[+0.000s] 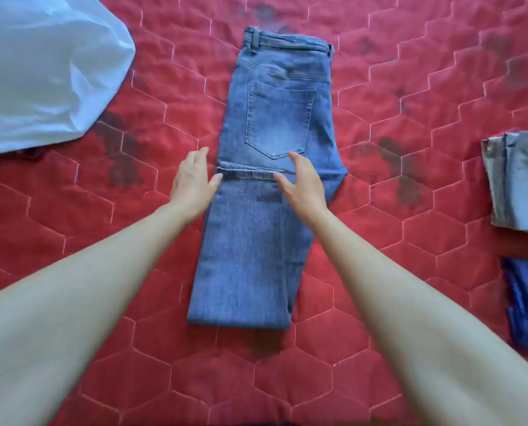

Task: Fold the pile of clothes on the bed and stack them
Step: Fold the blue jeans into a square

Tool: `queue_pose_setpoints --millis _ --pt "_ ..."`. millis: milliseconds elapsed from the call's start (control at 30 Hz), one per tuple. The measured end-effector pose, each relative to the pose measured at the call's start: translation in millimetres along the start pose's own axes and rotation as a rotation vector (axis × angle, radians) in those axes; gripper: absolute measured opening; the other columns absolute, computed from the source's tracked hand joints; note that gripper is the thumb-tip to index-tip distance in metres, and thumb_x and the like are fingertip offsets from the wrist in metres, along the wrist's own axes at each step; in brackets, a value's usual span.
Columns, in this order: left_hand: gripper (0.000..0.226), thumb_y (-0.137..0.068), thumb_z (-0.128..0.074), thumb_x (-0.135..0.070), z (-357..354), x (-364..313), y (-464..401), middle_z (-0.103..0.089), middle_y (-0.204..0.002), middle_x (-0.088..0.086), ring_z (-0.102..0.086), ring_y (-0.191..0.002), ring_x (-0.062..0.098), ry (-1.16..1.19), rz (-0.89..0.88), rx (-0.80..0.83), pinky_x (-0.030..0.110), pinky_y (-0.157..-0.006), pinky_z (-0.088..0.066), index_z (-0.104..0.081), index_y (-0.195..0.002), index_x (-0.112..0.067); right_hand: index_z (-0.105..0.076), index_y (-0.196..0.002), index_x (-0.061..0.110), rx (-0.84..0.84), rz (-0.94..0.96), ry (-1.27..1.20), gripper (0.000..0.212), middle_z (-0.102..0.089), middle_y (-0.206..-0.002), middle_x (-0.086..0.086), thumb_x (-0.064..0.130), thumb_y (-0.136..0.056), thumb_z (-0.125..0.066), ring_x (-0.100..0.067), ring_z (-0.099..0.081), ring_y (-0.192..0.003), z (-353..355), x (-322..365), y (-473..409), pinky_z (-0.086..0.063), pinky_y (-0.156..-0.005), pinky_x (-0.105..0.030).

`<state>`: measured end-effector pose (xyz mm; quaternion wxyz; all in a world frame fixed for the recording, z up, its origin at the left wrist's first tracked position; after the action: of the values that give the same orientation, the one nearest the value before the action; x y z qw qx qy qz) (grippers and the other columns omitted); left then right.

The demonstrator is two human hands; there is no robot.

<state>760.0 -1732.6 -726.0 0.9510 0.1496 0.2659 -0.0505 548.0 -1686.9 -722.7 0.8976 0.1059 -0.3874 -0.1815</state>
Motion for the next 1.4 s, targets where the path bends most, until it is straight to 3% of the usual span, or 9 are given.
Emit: queue_pose_setpoints --millis 167,333,433,567,800,900,1033,1200,1400 --pt "0.060 -0.096 -0.052 -0.021 -38.0 -12.0 60.5 -0.027 -0.156 0.016 -0.021 -0.146 0.030 -0.288 -0.290 0.045 0.045 -0.119 -0.018 -0.030 -0.148 -0.001 -0.042 -0.142 0.002 -0.124 0.165 0.161 0.053 -0.037 -0.149 -0.017 0.019 -0.094 -0.057 -0.029 -0.031 -0.141 -33.4 -2.1 59.7 -0.024 -0.117 -0.035" --pt "0.054 -0.095 -0.038 -0.029 -82.9 -10.9 169.0 -0.034 -0.153 0.015 -0.031 -0.142 0.031 -0.462 -0.587 0.115 0.052 -0.114 -0.026 -0.043 -0.143 -0.005 -0.036 -0.147 0.008 -0.020 0.250 0.439 0.056 -0.023 -0.156 -0.019 0.032 -0.098 -0.048 -0.032 -0.019 -0.146 -83.7 -39.3 163.4 -0.021 -0.118 -0.049" --pt "0.057 -0.097 -0.032 -0.036 -105.7 21.3 217.6 -0.027 -0.156 0.012 -0.023 -0.145 0.027 -0.509 -0.589 0.207 0.051 -0.116 -0.021 -0.040 -0.146 -0.009 -0.030 -0.150 0.009 0.062 0.249 0.552 0.060 -0.019 -0.159 -0.014 0.041 -0.100 -0.035 -0.029 -0.013 -0.148 -107.8 -70.1 214.0 -0.022 -0.118 -0.050" --pt "0.061 -0.098 -0.031 -0.044 -112.6 53.8 247.9 -0.018 -0.160 0.011 -0.014 -0.148 0.024 -0.569 -0.621 0.217 0.051 -0.118 -0.016 -0.030 -0.150 -0.011 -0.021 -0.151 0.005 0.047 0.192 0.611 0.068 -0.014 -0.160 -0.012 0.046 -0.099 -0.037 -0.030 -0.008 -0.149 -122.8 -95.8 260.0 -0.021 -0.119 -0.045" --pt "0.057 -0.099 -0.035 -0.040 -103.6 55.9 241.0 -0.030 -0.155 0.014 -0.029 -0.143 0.028 -0.611 -0.766 0.154 0.052 -0.114 -0.028 -0.035 -0.148 -0.012 -0.026 -0.150 0.004 -0.010 0.097 0.756 0.073 -0.017 -0.159 -0.014 0.049 -0.095 -0.040 -0.032 -0.013 -0.148 -127.8 -90.4 268.8 -0.017 -0.118 -0.053" --pt "0.058 -0.098 -0.036 -0.041 -102.7 54.4 237.7 -0.031 -0.155 0.015 -0.030 -0.143 0.029 -0.626 -0.803 0.140 0.052 -0.114 -0.027 -0.036 -0.148 -0.012 -0.030 -0.149 0.005 -0.029 0.187 0.774 0.071 -0.021 -0.158 -0.016 0.051 -0.095 -0.040 -0.029 -0.015 -0.148 -132.2 -78.9 267.0 -0.013 -0.119 -0.053" --pt "0.060 -0.098 -0.033 -0.044 -101.6 55.8 238.0 -0.027 -0.156 0.014 -0.026 -0.145 0.028 -0.601 -0.785 0.143 0.051 -0.116 -0.025 -0.033 -0.149 -0.012 -0.030 -0.150 0.011 0.045 0.351 0.754 0.066 -0.023 -0.158 -0.013 0.051 -0.098 -0.037 -0.025 -0.019 -0.147 -147.1 -71.1 269.1 -0.019 -0.118 -0.049" --pt "0.058 -0.100 -0.030 -0.043 -98.0 59.1 241.8 -0.026 -0.157 0.013 -0.024 -0.145 0.027 -0.576 -0.714 0.170 0.049 -0.116 -0.024 -0.033 -0.150 -0.013 -0.023 -0.151 0.004 -0.016 0.054 0.702 0.070 -0.016 -0.159 -0.014 0.049 -0.099 -0.034 -0.027 -0.014 -0.148 -127.0 -96.1 287.0 -0.017 -0.120 -0.045" --pt "0.057 -0.100 -0.025 -0.041 -90.8 46.4 222.0 -0.029 -0.155 0.013 -0.028 -0.144 0.027 -0.523 -0.609 0.167 0.051 -0.116 -0.024 -0.039 -0.147 -0.012 -0.032 -0.147 0.000 -0.053 0.043 0.610 0.059 -0.024 -0.156 -0.018 0.037 -0.102 -0.029 -0.030 -0.019 -0.147 -116.5 -61.3 244.3 -0.017 -0.120 -0.047"
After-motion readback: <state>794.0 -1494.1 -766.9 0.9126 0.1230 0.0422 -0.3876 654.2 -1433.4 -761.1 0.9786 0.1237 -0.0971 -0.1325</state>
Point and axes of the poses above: each hand's wrist, its own y-axis away from the middle knuckle, its own z-axis out of the back of the hand, x = y × z, the point moved 7 cm from there along -y, towards the middle knuckle
